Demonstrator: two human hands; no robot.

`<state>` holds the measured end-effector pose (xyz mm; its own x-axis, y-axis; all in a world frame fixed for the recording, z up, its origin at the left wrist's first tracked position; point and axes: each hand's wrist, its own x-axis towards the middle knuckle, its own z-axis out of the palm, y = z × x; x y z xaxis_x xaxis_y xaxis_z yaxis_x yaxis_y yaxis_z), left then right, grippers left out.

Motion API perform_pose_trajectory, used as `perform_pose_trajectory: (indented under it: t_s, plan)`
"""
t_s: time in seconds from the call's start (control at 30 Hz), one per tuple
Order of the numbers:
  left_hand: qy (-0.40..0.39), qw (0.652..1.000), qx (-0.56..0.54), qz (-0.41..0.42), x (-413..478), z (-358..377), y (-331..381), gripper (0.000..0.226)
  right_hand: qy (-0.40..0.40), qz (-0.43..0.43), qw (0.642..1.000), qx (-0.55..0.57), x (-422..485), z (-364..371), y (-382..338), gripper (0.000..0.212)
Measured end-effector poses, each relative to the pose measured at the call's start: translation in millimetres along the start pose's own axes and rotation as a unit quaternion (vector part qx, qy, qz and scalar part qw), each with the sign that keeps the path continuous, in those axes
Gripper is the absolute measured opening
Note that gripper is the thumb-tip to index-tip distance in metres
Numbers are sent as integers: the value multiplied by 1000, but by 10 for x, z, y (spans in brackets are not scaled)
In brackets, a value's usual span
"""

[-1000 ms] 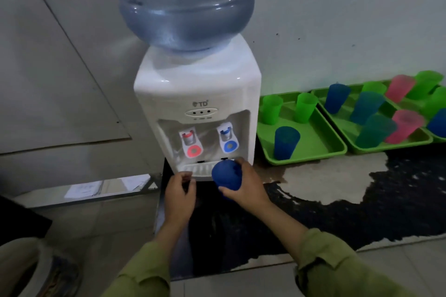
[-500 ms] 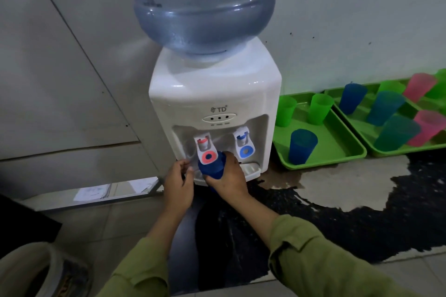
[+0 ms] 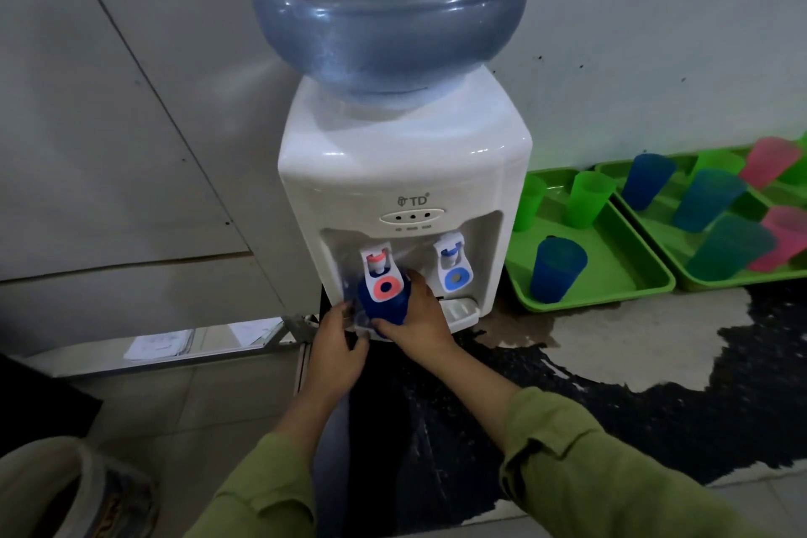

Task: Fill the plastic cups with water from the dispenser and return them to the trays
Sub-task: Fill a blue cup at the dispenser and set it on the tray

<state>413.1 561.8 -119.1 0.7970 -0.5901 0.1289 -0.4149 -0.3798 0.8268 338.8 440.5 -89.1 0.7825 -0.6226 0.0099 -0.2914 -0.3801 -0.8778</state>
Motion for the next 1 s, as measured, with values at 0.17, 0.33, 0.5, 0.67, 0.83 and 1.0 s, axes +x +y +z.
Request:
perform_pose_trajectory:
  t_s: [0.17,0.33,0.5,0.67,0.83,1.0]
  plan:
    - [-6,1000,-15,3,43,91,2,60,13,-33,998,-53,-116,-156,-25,56]
    - [-14,997,-80,1,123,169,138,66,51,-62,986,-146,-88,-296,-76,38]
    - [-18,989,-141,-34,185,225,119,66,23,-67,975,-208,93,-345,-172,32]
    - [-20,990,-135,-42,238,245,120,68,-35,-18,972,-231,247,-386,-252,27]
    - [-24,993,-106,-43,278,269,58,66,-63,-1,973,-220,236,-390,-287,26]
    - [-17,995,-87,-35,302,292,-16,60,-76,-26,979,-187,127,-438,-313,23]
